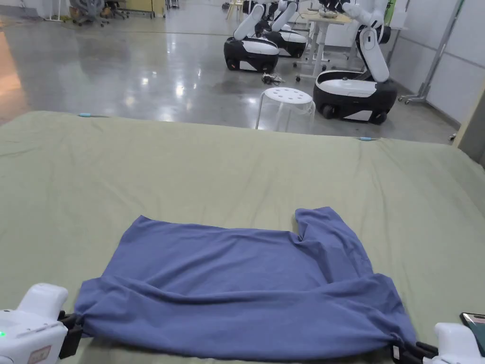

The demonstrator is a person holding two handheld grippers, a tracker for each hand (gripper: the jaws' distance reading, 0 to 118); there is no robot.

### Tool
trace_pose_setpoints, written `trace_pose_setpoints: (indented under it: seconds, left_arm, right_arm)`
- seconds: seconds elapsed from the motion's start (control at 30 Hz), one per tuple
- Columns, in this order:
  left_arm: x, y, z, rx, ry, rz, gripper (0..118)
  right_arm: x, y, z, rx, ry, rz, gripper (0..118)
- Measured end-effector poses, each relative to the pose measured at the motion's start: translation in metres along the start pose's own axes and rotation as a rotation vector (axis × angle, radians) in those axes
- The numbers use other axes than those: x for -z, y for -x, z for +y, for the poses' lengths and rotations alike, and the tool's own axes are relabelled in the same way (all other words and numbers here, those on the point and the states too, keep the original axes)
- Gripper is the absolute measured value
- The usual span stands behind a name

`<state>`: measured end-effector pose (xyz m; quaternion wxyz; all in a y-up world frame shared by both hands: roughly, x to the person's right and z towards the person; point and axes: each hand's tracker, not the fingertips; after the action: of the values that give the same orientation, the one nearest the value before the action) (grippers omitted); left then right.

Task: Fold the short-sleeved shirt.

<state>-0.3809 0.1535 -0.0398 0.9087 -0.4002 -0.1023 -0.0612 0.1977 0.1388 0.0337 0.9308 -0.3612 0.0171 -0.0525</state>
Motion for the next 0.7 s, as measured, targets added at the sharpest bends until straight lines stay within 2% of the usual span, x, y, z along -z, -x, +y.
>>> trace_pose_setpoints:
  seconds: [0.03,0.07,0.1,0.13,0.17,0.2,0.33,0.43,0.5,0.53,0.57,0.6,0.63,0.67,0.7]
  left_arm:
    - [0.002,-0.006,-0.005,0.012,-0.007,0.017,26]
    - [0.001,-0.006,-0.007,0.025,-0.029,0.031,49]
    - [-0.002,-0.005,-0.008,0.030,-0.038,0.060,72]
    - [-0.011,-0.008,-0.008,0.022,-0.069,0.074,76]
    - [-0.031,-0.018,-0.006,0.030,-0.131,0.119,76]
    - [-0.044,-0.023,-0.006,0.037,-0.196,0.133,76]
    - [-0.090,-0.052,-0.008,0.008,-0.471,0.085,76]
    - [-0.101,-0.072,-0.006,-0.058,-0.569,0.063,76]
    - [-0.100,-0.083,-0.005,-0.095,-0.598,0.052,76]
    - [-0.098,-0.087,-0.004,-0.098,-0.608,0.033,75]
    - [-0.096,-0.092,-0.001,-0.097,-0.607,0.023,73]
    - [-0.093,-0.093,0.003,-0.092,-0.596,0.017,56]
    - [-0.090,-0.094,0.006,-0.082,-0.585,0.018,31]
    - [-0.085,-0.094,0.010,-0.067,-0.568,0.027,9]
    - [-0.080,-0.093,0.014,-0.048,-0.553,0.030,9]
  right_arm:
    - [0.003,0.000,-0.004,0.005,-0.005,-0.007,15]
    - [0.005,-0.002,-0.008,0.010,-0.008,-0.004,30]
    - [0.002,-0.002,-0.007,0.009,-0.002,0.005,61]
    - [-0.003,0.001,-0.006,-0.005,-0.005,0.005,88]
    - [-0.012,0.005,-0.004,-0.034,-0.046,-0.010,105]
    - [-0.024,0.011,-0.002,-0.053,-0.103,-0.015,115]
    - [-0.072,0.051,0.016,-0.110,-0.376,0.018,116]
    - [-0.089,0.082,0.027,-0.124,-0.522,-0.002,116]
    - [-0.090,0.096,0.030,-0.110,-0.577,0.041,111]
    - [-0.088,0.102,0.032,-0.101,-0.583,0.039,101]
    - [-0.084,0.108,0.033,-0.110,-0.573,0.034,81]
    - [-0.079,0.114,0.034,-0.130,-0.571,0.024,35]
    - [-0.075,0.120,0.034,-0.159,-0.562,-0.002,8]
    - [-0.074,0.122,0.032,-0.163,-0.569,-0.003,7]
    - [-0.073,0.122,0.032,-0.168,-0.559,0.029,7]
